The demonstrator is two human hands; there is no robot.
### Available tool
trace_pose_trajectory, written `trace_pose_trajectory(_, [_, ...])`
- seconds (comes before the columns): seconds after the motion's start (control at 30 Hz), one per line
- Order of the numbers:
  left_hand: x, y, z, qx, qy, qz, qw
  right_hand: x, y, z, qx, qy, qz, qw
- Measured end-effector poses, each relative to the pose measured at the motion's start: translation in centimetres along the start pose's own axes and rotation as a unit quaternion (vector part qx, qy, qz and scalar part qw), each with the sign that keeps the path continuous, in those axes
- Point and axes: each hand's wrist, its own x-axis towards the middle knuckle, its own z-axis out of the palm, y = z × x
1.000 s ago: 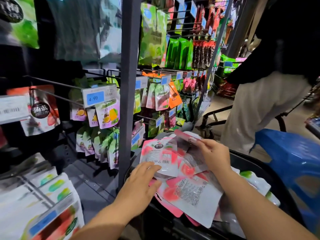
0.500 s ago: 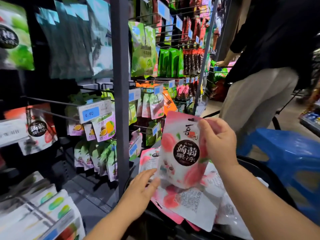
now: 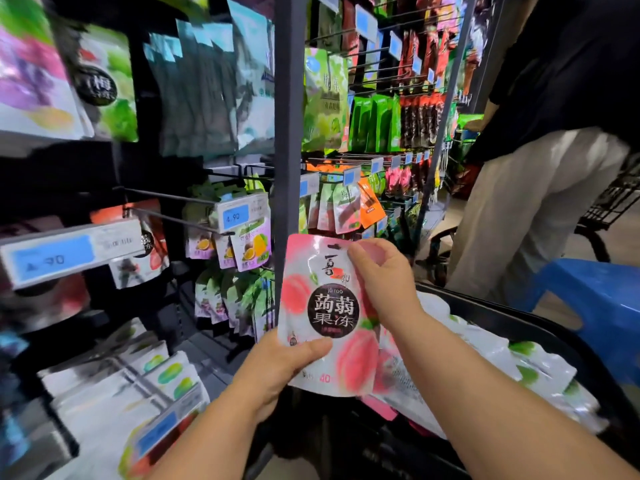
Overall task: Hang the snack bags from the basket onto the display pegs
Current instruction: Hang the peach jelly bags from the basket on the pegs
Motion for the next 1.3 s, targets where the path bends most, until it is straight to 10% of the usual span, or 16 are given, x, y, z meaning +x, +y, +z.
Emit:
trace_pose_trajectory(0.17, [-0.7, -0.1, -2.7, -0.001, 0.096, 0.006, 0.995, 0.5, 4.3, 0.6, -0.211, -0.139, 0.087, 0.964])
trace_pose_trajectory(0.3, [-0.9, -0.4, -4.6, 0.033, 0.118, 0.003, 0.993, -0.2, 7.8, 0.2, -0.472, -0.307, 0.047, 0.825])
trace_pose_trajectory(0.53, [-0.8, -0.8, -6.2, 0.029, 0.165, 0.009, 0.986, -0.6, 8.3, -0.4, -0.557, -0.370, -0.005, 0.744])
trace_pose_trajectory(0.93, [-0.4, -1.2, -6.6, 0.035, 0.152, 0.012, 0.988, 0.5, 6.6, -5.2, -0.407, -0.442, 0.037, 0.799])
trace_pose_trajectory(1.1, [-0.1, -1.5, -6.4, 0.038, 0.141, 0.008, 0.989, -0.6, 4.9, -4.4, -0.411, -0.349, 0.066, 0.839])
trace_pose_trajectory(1.3, [-0.2, -1.5, -5.9, 0.028, 0.150, 0.002, 0.988, -3.1, 3.8, -0.4, -0.609, -0.274, 0.019, 0.744])
